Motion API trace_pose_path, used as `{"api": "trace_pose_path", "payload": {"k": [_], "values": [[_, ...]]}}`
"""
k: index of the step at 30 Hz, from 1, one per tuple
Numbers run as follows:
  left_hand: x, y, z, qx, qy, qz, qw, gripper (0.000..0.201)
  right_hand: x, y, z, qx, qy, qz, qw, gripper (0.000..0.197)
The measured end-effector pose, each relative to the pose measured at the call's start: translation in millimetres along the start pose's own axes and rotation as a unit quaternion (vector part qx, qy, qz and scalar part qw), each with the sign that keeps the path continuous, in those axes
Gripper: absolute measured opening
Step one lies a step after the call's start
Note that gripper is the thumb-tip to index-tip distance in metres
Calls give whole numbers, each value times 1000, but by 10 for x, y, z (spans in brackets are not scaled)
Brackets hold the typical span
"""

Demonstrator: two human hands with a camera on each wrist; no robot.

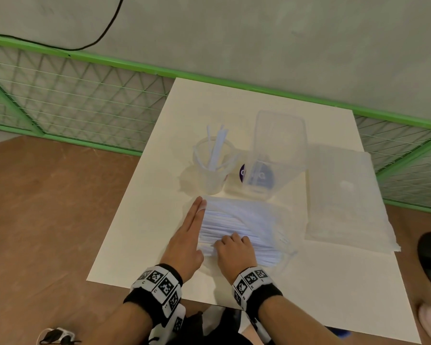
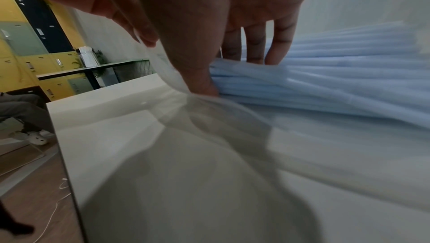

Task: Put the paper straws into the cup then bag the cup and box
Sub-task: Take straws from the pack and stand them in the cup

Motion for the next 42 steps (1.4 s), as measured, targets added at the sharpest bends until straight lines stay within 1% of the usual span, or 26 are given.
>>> {"api": "trace_pose_path", "payload": {"k": [1, 5, 8, 9, 11, 14, 23, 27, 34, 37, 39, 40, 41, 42], "values": [[2, 1, 0, -1, -1, 0, 1000, 116, 3, 5, 8, 7, -3, -2, 1000, 14], [28, -6, -13, -3, 0, -3, 1000, 117, 6, -32, 52, 18, -9, 8, 1000, 25], [29, -21, -25, 0, 5, 0, 1000, 117, 7, -39, 28, 36, -6, 0, 999, 19], [24, -27, -30, 2, 5, 1, 1000, 117, 12, -50, 26, 38, -1, -2, 999, 23], [11, -36, -35, 6, 7, 1, 1000, 117, -6, -85, 34, 14, 10, -8, 1000, 33], [2, -28, -30, 7, 11, 5, 1000, 118, -23, -91, 29, 28, 22, -16, 999, 37], [-9, -7, -19, 15, 10, 3, 1000, 116, -70, -98, -35, 33, 29, 17, 999, 33], [-12, -3, -13, 14, 7, 4, 1000, 115, -63, -87, -33, 40, 39, 15, 998, 35], [5, 18, 2, 10, 4, 9, 1000, 116, -76, -80, -90, 9, 44, 66, 997, 37], [13, 22, 3, 6, -3, 8, 1000, 115, -138, -30, -100, 9, 39, 73, 997, 32], [29, 27, 6, 2, -7, 3, 1000, 114, -192, 106, -122, -18, 42, 94, 995, 28], [41, 29, 7, -1, -9, 0, 1000, 114, -204, 206, -148, -55, 59, 142, 987, 24], [53, 28, 10, -4, -11, -3, 1000, 114, -205, 332, -195, -96, 82, 214, 969, 20], [66, 27, 12, -6, -12, -5, 1000, 114, -206, 461, -252, -129, 95, 287, 944, 23]]}}
Point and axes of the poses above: each hand's wrist, its own z-axis towards the middle knuckle, its own y-axis out of the back of the hand, x = y × z, the point moved 4 cm from there along z, towards the middle knuckle, and after that the axes turned 4 degrees about x, right-handed, at the moved point
